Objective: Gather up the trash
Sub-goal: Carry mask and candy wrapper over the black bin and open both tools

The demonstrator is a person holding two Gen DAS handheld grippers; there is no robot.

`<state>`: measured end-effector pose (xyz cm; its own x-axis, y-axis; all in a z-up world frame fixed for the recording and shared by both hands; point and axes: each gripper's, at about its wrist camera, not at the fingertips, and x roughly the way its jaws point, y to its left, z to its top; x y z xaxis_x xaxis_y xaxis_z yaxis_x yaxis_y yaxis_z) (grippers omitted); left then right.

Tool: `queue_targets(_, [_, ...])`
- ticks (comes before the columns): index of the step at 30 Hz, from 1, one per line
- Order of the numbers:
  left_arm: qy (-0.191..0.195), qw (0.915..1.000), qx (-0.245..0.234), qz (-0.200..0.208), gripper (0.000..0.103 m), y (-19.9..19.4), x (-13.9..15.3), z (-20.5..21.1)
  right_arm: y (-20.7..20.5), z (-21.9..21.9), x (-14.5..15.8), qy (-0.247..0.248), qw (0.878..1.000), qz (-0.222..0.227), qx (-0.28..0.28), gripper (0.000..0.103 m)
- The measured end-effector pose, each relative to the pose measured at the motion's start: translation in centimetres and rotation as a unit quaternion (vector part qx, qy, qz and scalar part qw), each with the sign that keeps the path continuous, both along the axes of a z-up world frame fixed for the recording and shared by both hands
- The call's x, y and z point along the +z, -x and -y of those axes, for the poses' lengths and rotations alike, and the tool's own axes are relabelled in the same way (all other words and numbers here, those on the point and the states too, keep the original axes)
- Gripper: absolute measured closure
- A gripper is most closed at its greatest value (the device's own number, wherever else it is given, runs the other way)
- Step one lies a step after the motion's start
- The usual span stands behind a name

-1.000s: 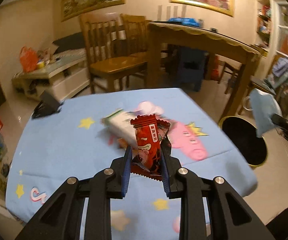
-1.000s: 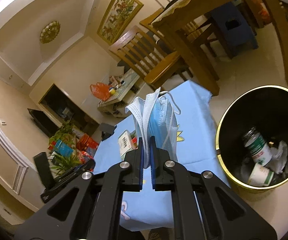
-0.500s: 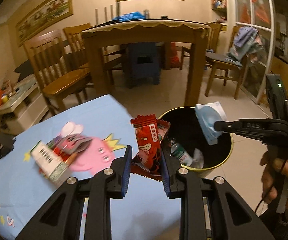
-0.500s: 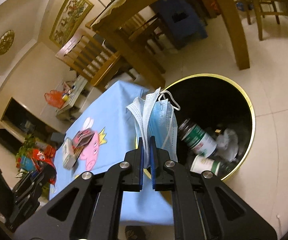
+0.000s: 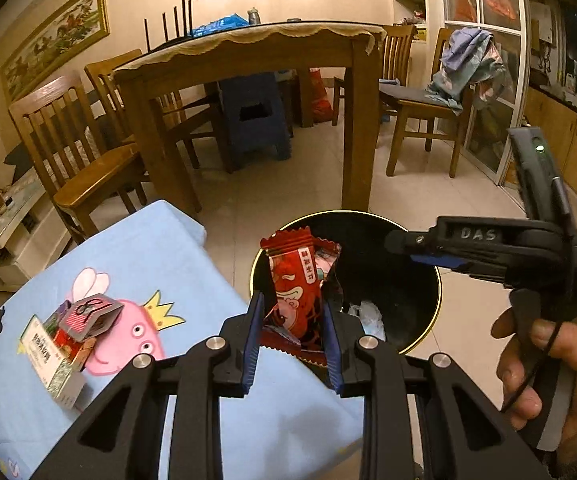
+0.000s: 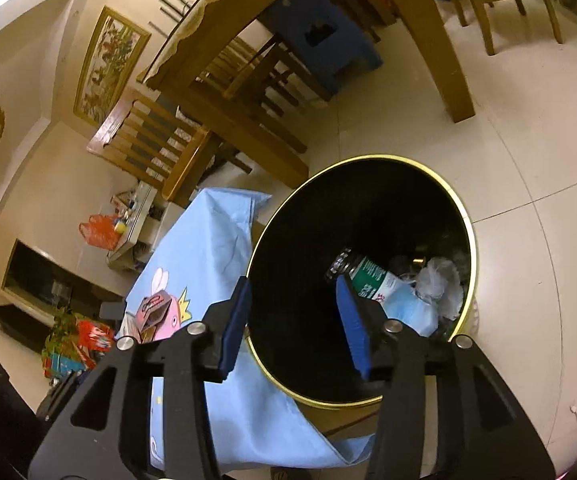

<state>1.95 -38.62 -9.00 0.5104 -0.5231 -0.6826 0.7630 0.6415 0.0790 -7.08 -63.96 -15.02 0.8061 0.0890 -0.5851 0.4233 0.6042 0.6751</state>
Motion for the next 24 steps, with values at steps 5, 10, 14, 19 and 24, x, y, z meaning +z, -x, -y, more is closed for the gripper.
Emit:
queue_targets(5, [-0.005,0.9999,-0.011,-0.003,0.075,-0.3,-0.5,1.7,2.9,2.3,0.7,-0.012,0.998,0.019,-0.059,0.053])
queue_targets(10, [-0.009,0.9997,-0.021,-0.012,0.07,-0.9,-1.2,4.0,5.5,4.2,0.9,-0.023,0.994,0.027,-0.104,0.053])
queue_targets(14, [-0.011,0.9994,-0.023,-0.024,0.063,-1.4,-2.0,5.7,5.6,4.4,1.2,-0.02,0.994,0.024,-0.105,0.053])
queue_targets(19, [-0.015,0.9992,-0.026,-0.026,0.061,-1.2,-2.3,6.0,5.0,4.1,1.5,-0.014,0.995,0.021,-0.1,0.053])
queue_targets(24, [-0.01,0.9996,-0.018,-0.022,0.059,-1.3,-1.7,4.7,3.8,3.3,1.6,-0.004,0.996,0.013,-0.088,0.052])
